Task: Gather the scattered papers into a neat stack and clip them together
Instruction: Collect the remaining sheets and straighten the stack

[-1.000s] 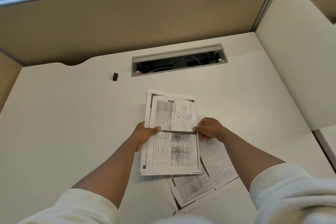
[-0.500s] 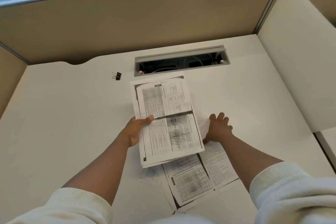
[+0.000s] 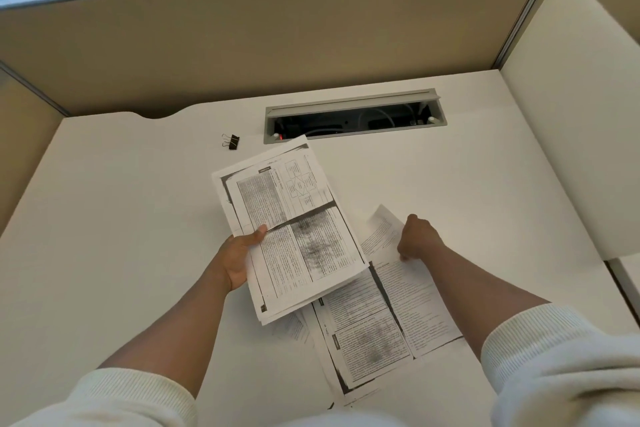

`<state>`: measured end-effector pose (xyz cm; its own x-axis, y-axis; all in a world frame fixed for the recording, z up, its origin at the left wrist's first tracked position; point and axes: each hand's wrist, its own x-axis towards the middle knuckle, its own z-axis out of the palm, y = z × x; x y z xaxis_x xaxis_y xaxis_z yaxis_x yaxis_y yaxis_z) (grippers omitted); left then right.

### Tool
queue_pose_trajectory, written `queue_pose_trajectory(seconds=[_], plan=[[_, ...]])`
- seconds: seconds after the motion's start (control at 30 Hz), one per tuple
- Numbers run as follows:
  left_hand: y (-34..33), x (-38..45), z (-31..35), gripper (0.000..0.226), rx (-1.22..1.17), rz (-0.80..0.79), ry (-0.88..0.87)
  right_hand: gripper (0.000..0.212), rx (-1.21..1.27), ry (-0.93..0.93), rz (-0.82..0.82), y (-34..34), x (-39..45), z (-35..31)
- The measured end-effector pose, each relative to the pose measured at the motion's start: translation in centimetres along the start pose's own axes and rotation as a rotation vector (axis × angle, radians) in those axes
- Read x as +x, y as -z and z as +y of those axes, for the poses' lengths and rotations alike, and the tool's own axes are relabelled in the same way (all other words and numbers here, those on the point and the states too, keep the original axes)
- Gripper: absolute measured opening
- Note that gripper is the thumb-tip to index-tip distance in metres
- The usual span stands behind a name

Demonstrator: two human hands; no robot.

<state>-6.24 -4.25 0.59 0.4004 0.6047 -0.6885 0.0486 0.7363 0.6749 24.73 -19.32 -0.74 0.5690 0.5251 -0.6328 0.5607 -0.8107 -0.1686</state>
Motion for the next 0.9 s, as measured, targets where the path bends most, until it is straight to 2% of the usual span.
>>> queue_pose_trajectory(seconds=[0.2, 0.37, 0.47, 0.53, 0.73, 0.8, 0.9], plan=[[0.5, -0.2, 0.5, 0.029, -0.001, -0.003, -0.014, 0.051, -0.003, 0.095, -0.004, 0.9, 0.9, -0.2], [1.0, 0.0, 0.6, 0.031, -0.007, 0.001, -0.001, 0.032, 0.305, 0.33, 0.222, 0.2, 1.6, 0.4], [1.2, 0.0, 0.4, 0.027, -0.003, -0.011, -0.002, 0.034, 0.355, 0.334, 0.273, -0.2, 1.6, 0.6], [1.2, 0.2, 0.4, 0.028, 0.002, -0.013, 0.001, 0.044, 0.304, 0.232, 0.275, -0.2, 1.5, 0.9], [0.8, 0.8, 0.4, 0.03, -0.004, -0.013, 0.012, 0.107, -0.018, -0.085, 0.065, 0.6, 0.2, 1.6], [0.7, 0.9, 0.3, 0.029, -0.006, -0.003, 0.008, 0.115, -0.066, -0.126, 0.017, 0.4, -0.2, 1.7], [0.9, 0.9, 0.1, 0.031, -0.002, -0.004, 0.017, 0.114, -0.074, -0.14, -0.021, -0.3, -0.5, 1.7]])
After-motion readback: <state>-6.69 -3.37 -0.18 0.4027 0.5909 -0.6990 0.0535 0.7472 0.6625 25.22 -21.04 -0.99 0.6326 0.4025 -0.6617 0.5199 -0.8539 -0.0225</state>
